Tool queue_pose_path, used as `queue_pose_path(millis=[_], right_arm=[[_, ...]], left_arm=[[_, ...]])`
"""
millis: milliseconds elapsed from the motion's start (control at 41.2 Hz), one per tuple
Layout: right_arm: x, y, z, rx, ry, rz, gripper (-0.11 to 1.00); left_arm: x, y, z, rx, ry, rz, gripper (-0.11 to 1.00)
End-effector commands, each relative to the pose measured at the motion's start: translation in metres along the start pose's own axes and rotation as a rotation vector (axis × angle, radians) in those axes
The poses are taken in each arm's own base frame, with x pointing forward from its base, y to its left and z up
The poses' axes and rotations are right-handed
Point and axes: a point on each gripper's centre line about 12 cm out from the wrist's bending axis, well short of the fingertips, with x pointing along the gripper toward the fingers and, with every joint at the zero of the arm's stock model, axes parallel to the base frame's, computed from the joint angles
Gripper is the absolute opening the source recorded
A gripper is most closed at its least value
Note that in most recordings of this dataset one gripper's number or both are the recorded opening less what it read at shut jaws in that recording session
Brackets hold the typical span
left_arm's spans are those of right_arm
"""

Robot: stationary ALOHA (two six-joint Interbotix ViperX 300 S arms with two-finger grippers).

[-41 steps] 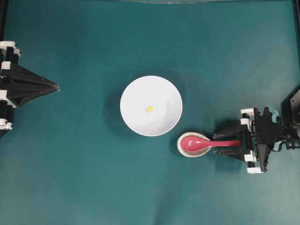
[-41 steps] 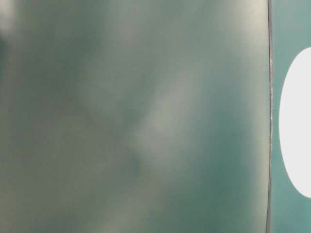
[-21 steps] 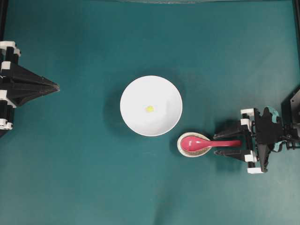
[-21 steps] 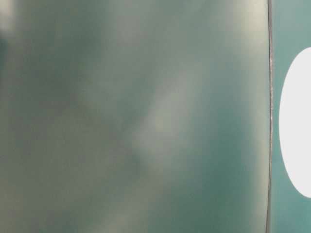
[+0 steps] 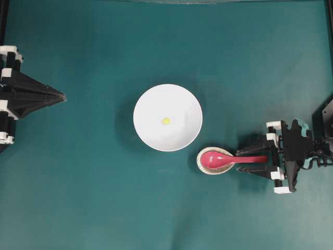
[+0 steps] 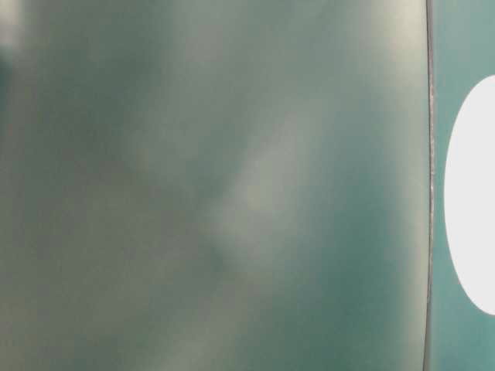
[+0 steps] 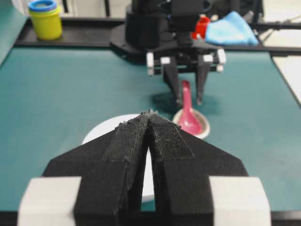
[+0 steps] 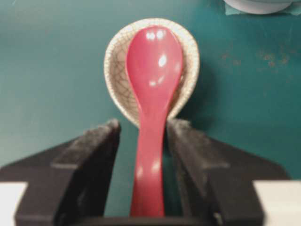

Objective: Scoop the yellow hexagonal prism block from the bowl with a spoon using the right arm.
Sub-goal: 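Close the right gripper on the pink spoon's handle end, then lift the spoon with the right gripper and carry it into the white bowl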

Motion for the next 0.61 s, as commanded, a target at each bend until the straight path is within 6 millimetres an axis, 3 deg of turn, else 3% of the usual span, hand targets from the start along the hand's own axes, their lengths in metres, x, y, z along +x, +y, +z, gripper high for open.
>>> queue_pose_path(millis=[0,242,582], right_arm=[[0.000,0.003,0.004,0.005,-0.017,0.009,0.50],[0.002,0.006,0.013,0.013,-0.057,0.017,0.25],[-0.006,0.009,0.057,0.035,-0.138,0.041,0.24]], left_arm=[[0.002,0.000,0.011,0.000,-0.028,0.001,0.00],[0.002,0.000,0.011,0.000,-0.026,0.001,0.00],[0.003,0.000,0.010,0.000,-0.023,0.001,0.00]])
